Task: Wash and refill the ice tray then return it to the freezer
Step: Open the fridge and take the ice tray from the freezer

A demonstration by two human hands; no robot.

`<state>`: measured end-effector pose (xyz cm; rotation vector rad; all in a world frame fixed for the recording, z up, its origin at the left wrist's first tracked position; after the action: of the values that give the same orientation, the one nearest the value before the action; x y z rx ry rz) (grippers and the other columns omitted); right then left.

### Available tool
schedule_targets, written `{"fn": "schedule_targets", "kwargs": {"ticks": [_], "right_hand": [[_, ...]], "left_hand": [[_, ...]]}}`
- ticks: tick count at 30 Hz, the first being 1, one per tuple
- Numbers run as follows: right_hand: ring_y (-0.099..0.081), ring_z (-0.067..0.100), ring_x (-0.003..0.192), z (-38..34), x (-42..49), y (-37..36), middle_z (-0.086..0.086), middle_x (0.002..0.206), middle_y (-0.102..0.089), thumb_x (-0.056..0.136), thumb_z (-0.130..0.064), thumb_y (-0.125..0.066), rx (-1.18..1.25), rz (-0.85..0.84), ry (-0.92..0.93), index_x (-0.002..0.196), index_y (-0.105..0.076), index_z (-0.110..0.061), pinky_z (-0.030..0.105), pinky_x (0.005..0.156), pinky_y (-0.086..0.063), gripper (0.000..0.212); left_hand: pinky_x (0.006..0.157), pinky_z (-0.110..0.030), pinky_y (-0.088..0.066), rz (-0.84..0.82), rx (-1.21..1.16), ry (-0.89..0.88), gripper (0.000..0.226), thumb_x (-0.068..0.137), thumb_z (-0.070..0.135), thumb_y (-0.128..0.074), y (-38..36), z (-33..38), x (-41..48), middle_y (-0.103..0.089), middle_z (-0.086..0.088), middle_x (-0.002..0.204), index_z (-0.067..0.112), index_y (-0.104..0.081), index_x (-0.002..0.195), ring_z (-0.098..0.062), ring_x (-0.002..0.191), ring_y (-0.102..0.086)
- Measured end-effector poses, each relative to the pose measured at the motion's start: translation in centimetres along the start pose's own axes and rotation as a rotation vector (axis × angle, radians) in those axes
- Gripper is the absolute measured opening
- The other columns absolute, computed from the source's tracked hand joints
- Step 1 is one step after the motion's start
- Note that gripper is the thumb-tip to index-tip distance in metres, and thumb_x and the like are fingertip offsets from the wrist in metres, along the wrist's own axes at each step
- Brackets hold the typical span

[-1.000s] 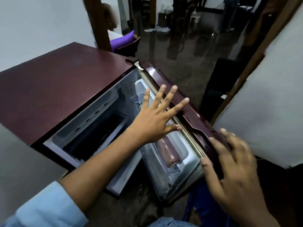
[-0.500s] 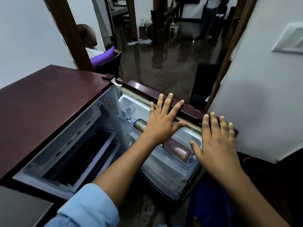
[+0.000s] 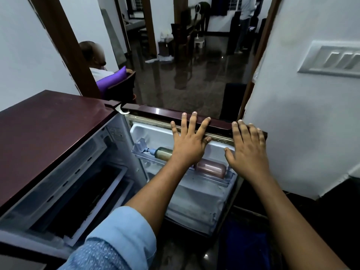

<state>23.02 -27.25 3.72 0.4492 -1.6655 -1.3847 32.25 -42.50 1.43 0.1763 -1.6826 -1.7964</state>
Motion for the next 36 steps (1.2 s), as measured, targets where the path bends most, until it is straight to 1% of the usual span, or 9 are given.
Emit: {"fn": "schedule_targets", "kwargs": {"ticks": [5, 11, 15, 18, 22, 26, 29, 32, 36], "right_hand": [[-0.028, 0.037, 0.15, 0.4, 0.7, -0.6, 0.015, 0.165, -0.03, 0.091, -0.044, -0.063, 0.015, 0.019, 0.002, 0.163, -0.024, -0.01, 0.054, 0.126, -0.014, 0.088], [-0.028, 0.039, 0.149, 0.5, 0.5, -0.9, 0.016, 0.164, -0.03, 0.089, -0.042, -0.064, 0.027, 0.052, 0.018, 0.162, -0.025, -0.009, 0.054, 0.127, -0.013, 0.089], [-0.027, 0.038, 0.15, 0.5, 0.4, -0.9, 0.015, 0.165, -0.03, 0.089, -0.041, -0.064, 0.038, 0.072, 0.029, 0.162, -0.024, -0.009, 0.053, 0.127, -0.011, 0.089], [-0.026, 0.037, 0.151, 0.5, 0.4, -1.0, 0.015, 0.166, -0.028, 0.09, -0.042, -0.061, 0.038, 0.079, 0.043, 0.163, -0.022, -0.01, 0.053, 0.128, -0.011, 0.088], [-0.023, 0.037, 0.153, 0.6, 0.5, -1.2, 0.014, 0.166, -0.027, 0.09, -0.042, -0.064, 0.043, 0.082, 0.039, 0.164, -0.021, -0.01, 0.053, 0.128, -0.009, 0.091], [-0.021, 0.037, 0.154, 0.6, 0.5, -1.2, 0.015, 0.167, -0.025, 0.091, -0.042, -0.064, 0.057, 0.091, 0.048, 0.164, -0.02, -0.01, 0.053, 0.129, -0.008, 0.091], [-0.016, 0.038, 0.156, 0.6, 0.4, -1.1, 0.016, 0.169, -0.021, 0.092, -0.042, -0.062, 0.067, 0.111, 0.056, 0.164, -0.018, -0.009, 0.053, 0.129, -0.004, 0.091], [-0.013, 0.04, 0.157, 0.4, 0.3, -1.0, 0.017, 0.17, -0.02, 0.091, -0.043, -0.053, 0.077, 0.14, 0.068, 0.164, -0.02, -0.008, 0.054, 0.129, -0.002, 0.088], [-0.016, 0.044, 0.156, 0.2, 0.2, -0.8, 0.019, 0.168, -0.026, 0.089, -0.042, -0.051, 0.106, 0.168, 0.058, 0.161, -0.029, -0.006, 0.06, 0.127, -0.001, 0.084]], "left_hand": [[0.122, -0.076, 0.007, -0.031, 0.013, 0.024, 0.066, 0.108, 0.06, -0.034, 0.0, 0.1, 0.5, 0.002, -0.004, 0.178, 0.045, -0.007, 0.167, -0.037, 0.163, 0.011], [0.121, -0.077, 0.007, -0.043, 0.0, 0.038, 0.066, 0.109, 0.059, -0.035, 0.0, 0.1, 0.3, 0.003, -0.003, 0.177, 0.045, -0.007, 0.166, -0.036, 0.162, 0.013], [0.119, -0.077, 0.009, -0.048, -0.002, 0.043, 0.067, 0.109, 0.06, -0.033, 0.0, 0.1, 0.2, 0.01, -0.002, 0.178, 0.047, -0.001, 0.166, -0.035, 0.162, 0.016], [0.118, -0.077, 0.009, -0.049, 0.009, 0.044, 0.07, 0.108, 0.061, -0.033, 0.1, 0.0, 0.0, 0.015, -0.001, 0.177, 0.047, 0.005, 0.166, -0.034, 0.162, 0.018], [0.119, -0.078, 0.009, -0.089, 0.029, 0.039, 0.071, 0.109, 0.06, -0.032, 0.1, -0.1, -0.1, 0.019, 0.0, 0.176, 0.047, 0.009, 0.165, -0.032, 0.162, 0.02], [0.119, -0.077, 0.011, -0.128, 0.033, 0.026, 0.075, 0.107, 0.065, -0.033, 0.4, -0.1, -0.1, 0.021, 0.001, 0.176, 0.047, 0.011, 0.165, -0.032, 0.161, 0.022], [0.119, -0.077, 0.011, -0.141, 0.065, 0.009, 0.081, 0.105, 0.07, -0.034, 0.6, -0.1, -0.2, 0.025, 0.001, 0.175, 0.046, 0.015, 0.165, -0.033, 0.161, 0.022], [0.12, -0.077, 0.011, -0.146, 0.086, 0.004, 0.084, 0.104, 0.071, -0.034, 0.7, -0.3, -0.4, 0.031, 0.001, 0.173, 0.045, 0.018, 0.164, -0.033, 0.16, 0.025], [0.12, -0.077, 0.009, -0.112, 0.103, 0.003, 0.087, 0.103, 0.072, -0.037, 0.3, -0.5, -1.2, 0.034, 0.0, 0.172, 0.044, 0.017, 0.165, -0.033, 0.159, 0.028]]}}
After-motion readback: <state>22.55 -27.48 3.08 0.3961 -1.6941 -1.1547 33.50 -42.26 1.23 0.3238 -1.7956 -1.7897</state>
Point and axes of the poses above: each hand's wrist, its own x-axis towards the middle knuckle, its own y-axis out of the back of the hand, z = x × y, the point moved 9 cm from there along x, towards the middle knuckle
